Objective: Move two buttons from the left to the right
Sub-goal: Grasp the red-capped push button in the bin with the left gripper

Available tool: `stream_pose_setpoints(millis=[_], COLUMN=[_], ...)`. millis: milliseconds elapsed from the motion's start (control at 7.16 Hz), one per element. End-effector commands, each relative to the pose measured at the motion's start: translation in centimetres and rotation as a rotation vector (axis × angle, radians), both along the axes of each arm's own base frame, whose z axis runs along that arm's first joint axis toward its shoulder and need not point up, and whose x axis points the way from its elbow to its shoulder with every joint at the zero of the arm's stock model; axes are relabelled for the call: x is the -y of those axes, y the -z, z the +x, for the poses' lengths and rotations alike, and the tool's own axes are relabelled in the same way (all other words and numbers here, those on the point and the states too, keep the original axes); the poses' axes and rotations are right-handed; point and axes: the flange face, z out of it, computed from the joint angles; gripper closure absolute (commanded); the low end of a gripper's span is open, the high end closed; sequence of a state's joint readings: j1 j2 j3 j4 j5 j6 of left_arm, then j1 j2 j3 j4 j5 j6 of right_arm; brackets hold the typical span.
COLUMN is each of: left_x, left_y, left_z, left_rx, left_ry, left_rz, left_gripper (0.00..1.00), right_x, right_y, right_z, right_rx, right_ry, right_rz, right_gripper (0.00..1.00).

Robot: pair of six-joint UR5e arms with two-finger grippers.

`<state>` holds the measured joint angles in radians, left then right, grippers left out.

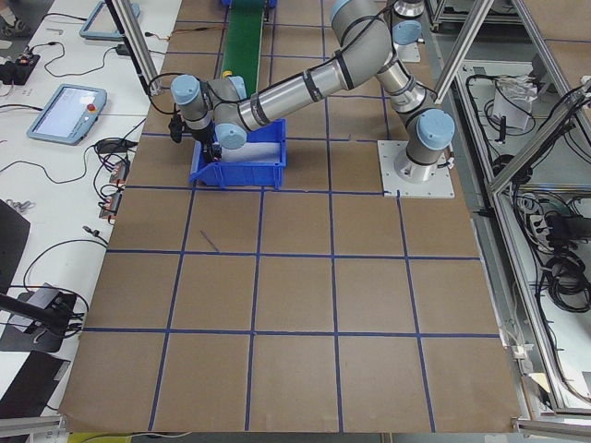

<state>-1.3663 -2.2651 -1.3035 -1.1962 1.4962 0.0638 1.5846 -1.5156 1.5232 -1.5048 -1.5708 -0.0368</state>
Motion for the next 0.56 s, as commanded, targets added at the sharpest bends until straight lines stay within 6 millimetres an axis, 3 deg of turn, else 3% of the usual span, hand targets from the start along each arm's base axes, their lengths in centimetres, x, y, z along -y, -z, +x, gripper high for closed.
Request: stream_pose_setpoints(millis=[0, 419], left_x=[-0.1, -0.6], left_y=[0.1, 0.5], left_z=[-0.7, -1.8], left_rx=[-0.002, -0.003], left_ry=[0.015, 0.030], left_rz=[0.004, 0.017], left_gripper=[0.06, 0.06], right_x=[0.0, 0.1], right_y=[0.0, 0.0], right_z=[0.0, 0.2], right_rx=[0.000, 0.009], right_ry=[0.000, 0.017], right_rz=[0.000, -0.001], right_gripper=[0.00, 0.01])
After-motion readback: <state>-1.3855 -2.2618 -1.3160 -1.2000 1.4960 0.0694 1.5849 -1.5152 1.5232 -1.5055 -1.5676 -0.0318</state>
